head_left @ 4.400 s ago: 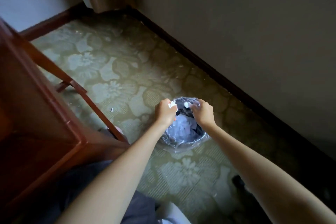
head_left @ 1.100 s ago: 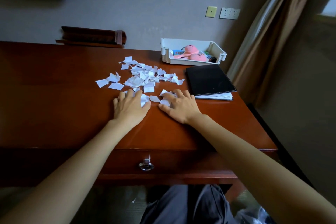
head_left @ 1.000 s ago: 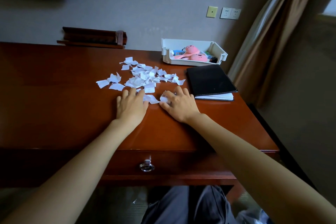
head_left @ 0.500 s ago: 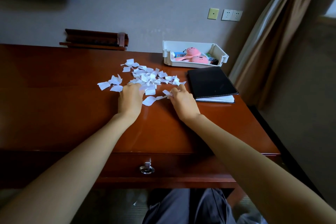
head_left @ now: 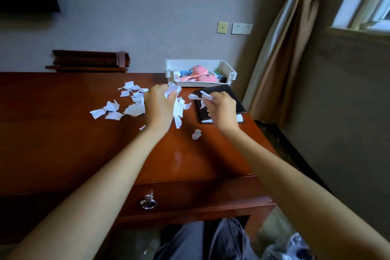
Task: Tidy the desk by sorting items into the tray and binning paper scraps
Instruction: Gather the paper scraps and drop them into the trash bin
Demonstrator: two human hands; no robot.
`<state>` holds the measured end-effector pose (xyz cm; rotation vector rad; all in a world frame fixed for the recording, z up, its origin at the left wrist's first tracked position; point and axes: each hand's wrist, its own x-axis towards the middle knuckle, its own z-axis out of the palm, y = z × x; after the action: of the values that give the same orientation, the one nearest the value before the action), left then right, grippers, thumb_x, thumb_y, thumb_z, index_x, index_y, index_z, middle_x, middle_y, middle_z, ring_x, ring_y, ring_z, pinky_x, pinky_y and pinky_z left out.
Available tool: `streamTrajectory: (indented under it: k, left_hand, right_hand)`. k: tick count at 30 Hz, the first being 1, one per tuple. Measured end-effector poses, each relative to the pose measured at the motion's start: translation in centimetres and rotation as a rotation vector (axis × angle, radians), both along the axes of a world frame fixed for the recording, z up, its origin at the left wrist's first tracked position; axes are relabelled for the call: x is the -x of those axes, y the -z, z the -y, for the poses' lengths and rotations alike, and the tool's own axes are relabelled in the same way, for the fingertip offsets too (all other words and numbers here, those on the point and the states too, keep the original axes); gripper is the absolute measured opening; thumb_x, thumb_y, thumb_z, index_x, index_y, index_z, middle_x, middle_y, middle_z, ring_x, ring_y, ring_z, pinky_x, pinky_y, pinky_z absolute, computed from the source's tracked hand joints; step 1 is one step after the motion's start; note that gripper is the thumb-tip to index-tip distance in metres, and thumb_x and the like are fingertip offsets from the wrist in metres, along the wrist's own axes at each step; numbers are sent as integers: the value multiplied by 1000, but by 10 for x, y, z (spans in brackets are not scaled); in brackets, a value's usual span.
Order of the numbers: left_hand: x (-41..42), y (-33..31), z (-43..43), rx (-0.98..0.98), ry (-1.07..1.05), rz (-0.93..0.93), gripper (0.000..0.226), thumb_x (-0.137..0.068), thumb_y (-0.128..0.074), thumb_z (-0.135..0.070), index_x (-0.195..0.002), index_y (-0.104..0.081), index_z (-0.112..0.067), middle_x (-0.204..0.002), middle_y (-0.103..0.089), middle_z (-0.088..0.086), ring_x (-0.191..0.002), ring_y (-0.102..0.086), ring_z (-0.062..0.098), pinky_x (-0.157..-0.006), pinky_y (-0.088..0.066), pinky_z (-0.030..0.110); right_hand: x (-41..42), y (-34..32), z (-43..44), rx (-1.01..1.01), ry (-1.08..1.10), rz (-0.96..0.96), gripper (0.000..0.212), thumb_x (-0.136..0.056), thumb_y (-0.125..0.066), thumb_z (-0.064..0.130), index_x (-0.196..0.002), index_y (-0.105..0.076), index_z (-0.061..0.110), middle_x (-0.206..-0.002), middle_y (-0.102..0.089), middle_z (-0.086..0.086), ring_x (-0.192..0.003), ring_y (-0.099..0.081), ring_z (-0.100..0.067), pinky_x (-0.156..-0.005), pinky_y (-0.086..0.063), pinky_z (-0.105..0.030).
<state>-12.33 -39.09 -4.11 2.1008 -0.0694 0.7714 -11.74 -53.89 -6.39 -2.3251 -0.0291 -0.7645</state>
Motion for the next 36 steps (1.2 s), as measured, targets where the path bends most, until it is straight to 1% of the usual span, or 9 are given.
streamTrajectory:
  k: [5, 8, 13, 17, 20, 24, 27, 30, 36]
  left_hand:
    - [17, 8, 68, 55, 147, 29, 29, -88, -57, -14, -72, -60, 11, -75, -61, 32, -65, -46, 38, -58, -29, 38]
    - [33, 18, 118, 109, 282, 8, 26, -87, -58, -11, -73, -62, 10, -75, -63, 31, -73, -58, 43, -59, -35, 38]
    - [68, 38, 207, 154, 473, -92, 23, -84, -58, -10, -71, -61, 9, -76, -62, 34, -72, -55, 44, -56, -26, 29]
    - [92, 70, 277, 158, 655, -226, 21, -85, -55, -8, -67, -59, 3, -67, -60, 28, -60, -48, 25, -55, -44, 36]
    - [106, 104, 321, 98, 716, -325, 22, -85, -56, -7, -70, -59, 9, -69, -60, 26, -64, -49, 33, -59, -32, 31]
    - [120, 154, 368, -35, 773, -482, 30, -87, -55, -10, -59, -46, -2, -57, -44, 11, -65, -37, 24, -53, -19, 25]
    - [128, 187, 397, -105, 800, -548, 40, -88, -55, -10, -53, -37, -3, -75, -54, 34, -66, -37, 36, -53, -14, 26]
    - [129, 223, 425, -218, 808, -576, 52, -88, -55, -9, -50, -20, -13, -86, -53, 37, -86, -49, 48, -58, -16, 35]
    - [122, 297, 464, -405, 837, -755, 28, -90, -54, -10, -76, -53, 14, -92, -60, 35, -92, -53, 46, -69, -34, 40]
  right_hand:
    - [35, 8, 64, -72, 142, 62, 20, -86, -61, 11, -76, -67, -5, -73, -57, -21, -71, -55, -31, -56, -23, -20]
    - [62, 19, 111, -148, 245, 27, 24, -88, -58, 15, -73, -67, -2, -73, -51, -13, -72, -56, -28, -63, -40, -23]
    - [118, 43, 192, -251, 402, -37, 26, -91, -53, 12, -77, -67, -4, -85, -50, -11, -56, -46, -7, -48, -37, 0]
    - [159, 76, 250, -273, 535, -85, 33, -92, -53, 12, -60, -50, 6, -82, -49, -15, -58, -40, -4, -50, -34, 1]
    - [180, 114, 285, -273, 612, -147, 33, -92, -55, 15, -60, -49, 7, -79, -53, -13, -60, -40, -4, -60, -41, -6]
    - [201, 165, 317, -360, 701, -261, 28, -91, -55, 14, -67, -56, 0, -74, -42, 2, -70, -48, -19, -68, -51, -39]
    - [209, 204, 339, -379, 732, -335, 27, -92, -54, 12, -73, -57, -8, -83, -46, -7, -74, -51, -29, -67, -51, -40]
    - [216, 241, 356, -383, 759, -440, 25, -93, -53, 11, -72, -56, -3, -85, -44, -6, -69, -44, -20, -55, -35, -21]
    - [222, 319, 389, -452, 838, -648, 42, -91, -51, 9, -53, -35, 13, -69, -34, 2, -66, -40, -23, -57, -29, -25]
